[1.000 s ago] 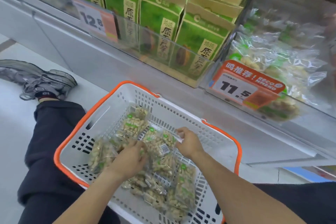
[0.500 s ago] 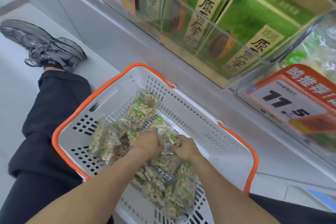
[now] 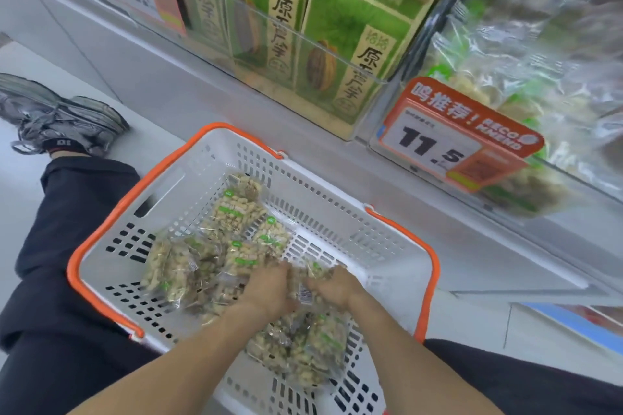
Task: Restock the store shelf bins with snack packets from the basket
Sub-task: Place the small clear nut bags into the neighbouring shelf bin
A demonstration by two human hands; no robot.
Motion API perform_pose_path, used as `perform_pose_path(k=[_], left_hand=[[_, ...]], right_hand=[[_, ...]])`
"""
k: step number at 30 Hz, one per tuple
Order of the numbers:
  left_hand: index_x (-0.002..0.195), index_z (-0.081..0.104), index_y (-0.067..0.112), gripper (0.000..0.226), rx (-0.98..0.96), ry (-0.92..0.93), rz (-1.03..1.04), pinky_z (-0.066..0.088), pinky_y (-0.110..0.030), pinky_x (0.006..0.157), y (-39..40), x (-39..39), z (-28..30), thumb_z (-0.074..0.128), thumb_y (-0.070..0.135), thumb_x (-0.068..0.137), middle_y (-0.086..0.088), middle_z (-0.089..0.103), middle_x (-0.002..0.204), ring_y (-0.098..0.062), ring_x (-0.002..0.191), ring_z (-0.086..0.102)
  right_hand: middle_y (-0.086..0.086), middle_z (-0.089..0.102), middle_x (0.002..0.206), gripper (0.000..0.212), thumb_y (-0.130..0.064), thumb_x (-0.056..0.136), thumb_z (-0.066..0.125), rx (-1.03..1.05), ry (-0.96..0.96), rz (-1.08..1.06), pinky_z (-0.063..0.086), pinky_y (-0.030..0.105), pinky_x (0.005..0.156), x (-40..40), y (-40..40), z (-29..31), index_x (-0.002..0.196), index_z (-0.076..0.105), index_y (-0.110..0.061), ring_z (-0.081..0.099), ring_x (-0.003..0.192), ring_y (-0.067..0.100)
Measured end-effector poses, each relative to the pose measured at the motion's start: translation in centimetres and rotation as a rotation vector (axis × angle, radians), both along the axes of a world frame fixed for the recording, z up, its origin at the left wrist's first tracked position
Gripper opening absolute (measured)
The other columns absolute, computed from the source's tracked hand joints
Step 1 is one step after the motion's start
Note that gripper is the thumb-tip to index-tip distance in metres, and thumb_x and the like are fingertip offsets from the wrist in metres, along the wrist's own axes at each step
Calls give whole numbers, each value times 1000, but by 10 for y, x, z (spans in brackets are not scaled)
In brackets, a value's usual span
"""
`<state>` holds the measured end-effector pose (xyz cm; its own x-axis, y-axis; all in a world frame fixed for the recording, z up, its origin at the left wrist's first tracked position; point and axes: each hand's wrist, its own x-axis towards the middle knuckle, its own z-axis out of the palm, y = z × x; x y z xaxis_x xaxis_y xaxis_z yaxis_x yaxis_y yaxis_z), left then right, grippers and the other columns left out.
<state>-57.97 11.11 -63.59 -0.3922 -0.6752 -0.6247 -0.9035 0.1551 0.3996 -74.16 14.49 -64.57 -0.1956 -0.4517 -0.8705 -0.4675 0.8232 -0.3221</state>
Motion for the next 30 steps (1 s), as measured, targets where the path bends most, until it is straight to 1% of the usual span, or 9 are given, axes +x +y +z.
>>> perform_pose_path(k=[5,7,11,14,16,19,22,26,30], left_hand=[[139,47,11,67,111,360,435,53,-18,83,22,4,7,80,11,80,2,60,120,-8,93,59],[130,51,12,65,173,518,662,58,-21,69,24,7,13,85,11,74,0,61,106,-5,81,60],[111,53,13,61,343,648,961,59,-41,81,16,14,29,91,10,64,-4,60,93,-13,73,58],[131,49,-7,79,611,700,939,50,-30,57,13,23,40,88,20,68,-12,66,78,-20,62,58],[128,55,-3,64,610,743,886,45,-25,54,10,30,46,78,32,79,-11,61,71,-16,58,53],[115,68,8,47,556,867,831,47,-26,62,2,32,58,65,43,85,-13,66,88,-18,71,57],[123,63,29,68,396,881,776,55,-36,81,-4,31,77,81,60,65,-4,70,106,-24,94,66],[134,47,8,69,624,1064,816,49,-52,101,-14,26,106,77,38,80,-14,69,120,-31,109,68],[124,53,6,57,516,1088,798,60,-33,74,-26,31,135,78,21,75,-9,75,105,-24,93,73]], right_hand=[[0,64,68,54,-57,58,87,-1,-251,-307,51,30,61,-12,23,7,85,69,-14,61,54,14],[1,69,84,65,-57,53,90,-23,-308,-346,55,33,70,-15,24,11,98,70,-15,66,70,17],[0,62,120,75,-39,71,89,-71,-394,-373,53,27,77,-14,17,28,134,53,-20,63,100,13],[2,60,129,74,-33,73,88,-74,-488,-409,49,28,77,-8,8,41,134,50,-20,58,106,13],[1,66,117,81,-38,65,92,-112,-540,-432,51,29,69,-4,1,53,133,53,-17,63,97,15],[2,71,99,100,-45,50,98,-173,-613,-443,56,37,76,-6,-9,68,135,57,-13,66,90,24],[2,70,90,72,-38,63,90,-280,-716,-451,54,39,78,-4,-18,91,124,63,-12,65,83,21],[14,65,117,79,-32,76,87,-385,-789,-416,56,44,85,-3,-34,127,140,48,-5,61,104,28],[10,70,116,85,-38,62,92,-464,-536,-227,55,38,82,-11,-43,188,135,52,-17,64,98,26]])
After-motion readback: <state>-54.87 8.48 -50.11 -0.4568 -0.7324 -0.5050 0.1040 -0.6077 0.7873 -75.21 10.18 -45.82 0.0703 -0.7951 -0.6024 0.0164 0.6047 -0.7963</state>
